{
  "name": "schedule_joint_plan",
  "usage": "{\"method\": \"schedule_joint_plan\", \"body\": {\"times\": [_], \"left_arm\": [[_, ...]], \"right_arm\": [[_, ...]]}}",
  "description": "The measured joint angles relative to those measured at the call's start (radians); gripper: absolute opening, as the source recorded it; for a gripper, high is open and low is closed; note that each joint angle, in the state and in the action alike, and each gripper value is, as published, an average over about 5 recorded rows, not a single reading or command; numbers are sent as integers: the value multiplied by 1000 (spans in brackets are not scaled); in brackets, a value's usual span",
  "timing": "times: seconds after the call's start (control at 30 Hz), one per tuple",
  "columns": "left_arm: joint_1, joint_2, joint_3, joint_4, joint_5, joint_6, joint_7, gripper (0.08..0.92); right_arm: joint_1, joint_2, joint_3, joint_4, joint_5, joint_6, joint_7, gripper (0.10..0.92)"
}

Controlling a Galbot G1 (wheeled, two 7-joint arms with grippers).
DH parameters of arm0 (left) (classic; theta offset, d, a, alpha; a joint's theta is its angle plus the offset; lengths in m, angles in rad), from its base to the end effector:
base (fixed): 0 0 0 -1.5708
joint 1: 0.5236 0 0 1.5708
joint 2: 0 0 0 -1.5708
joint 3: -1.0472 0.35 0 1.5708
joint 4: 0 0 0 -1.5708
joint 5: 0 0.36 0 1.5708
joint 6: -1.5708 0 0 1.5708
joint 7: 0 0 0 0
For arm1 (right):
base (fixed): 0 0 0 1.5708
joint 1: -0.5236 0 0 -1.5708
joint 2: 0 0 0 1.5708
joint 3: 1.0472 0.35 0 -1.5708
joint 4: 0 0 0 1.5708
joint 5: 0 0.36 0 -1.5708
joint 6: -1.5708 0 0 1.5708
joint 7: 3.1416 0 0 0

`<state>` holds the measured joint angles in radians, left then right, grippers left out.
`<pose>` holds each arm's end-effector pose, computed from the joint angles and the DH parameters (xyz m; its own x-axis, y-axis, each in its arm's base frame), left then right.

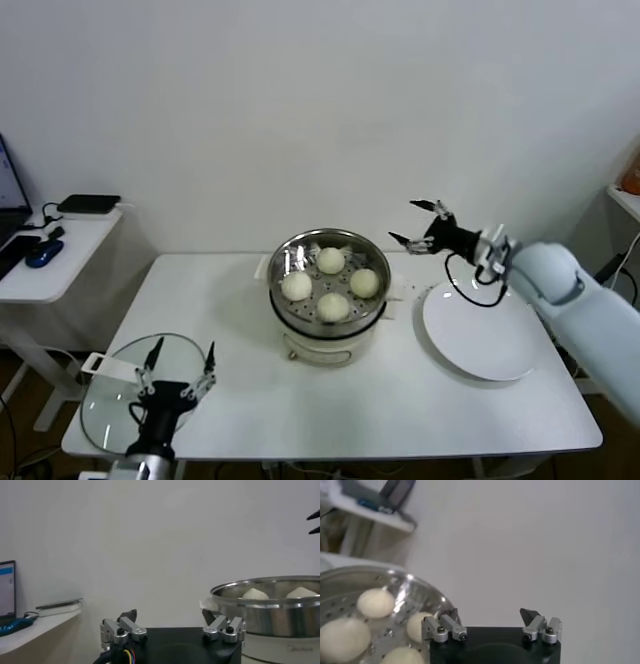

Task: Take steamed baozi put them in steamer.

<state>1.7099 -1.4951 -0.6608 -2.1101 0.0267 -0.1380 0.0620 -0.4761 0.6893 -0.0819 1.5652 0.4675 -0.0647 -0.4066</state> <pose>0.1419 0.0546 -0.3156 -0.9999 0.0058 -0.0129 0.0035 0.9853 0.1705 0.4555 -0.1413 -0.1614 -0.7594 -0.6233 0.1866 -0.6252 0.6195 -0.4748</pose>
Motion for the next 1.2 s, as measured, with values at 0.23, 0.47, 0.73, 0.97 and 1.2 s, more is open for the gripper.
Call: {"method": "schedule_joint_plan", "body": {"times": [0.23, 0.47, 0.73, 0.97, 1.2], "left_arm": [[-21, 9, -2, 16, 0, 14, -16, 823], [-51, 31, -14, 33, -12, 32, -24, 823], [-84, 48, -7, 43, -37, 37, -27, 823], [-97, 63, -17, 60, -51, 35, -19, 823], [-103, 60, -19, 70, -61, 34, -3, 823]], "right_arm": [[-347, 153, 300, 98, -70, 106, 145, 823], [-621, 333, 479, 180, -123, 198, 217, 823], [-848, 504, 564, 242, -176, 276, 252, 823], [-963, 605, 592, 271, -199, 319, 266, 823], [-1028, 647, 608, 292, -197, 341, 271, 823]]}}
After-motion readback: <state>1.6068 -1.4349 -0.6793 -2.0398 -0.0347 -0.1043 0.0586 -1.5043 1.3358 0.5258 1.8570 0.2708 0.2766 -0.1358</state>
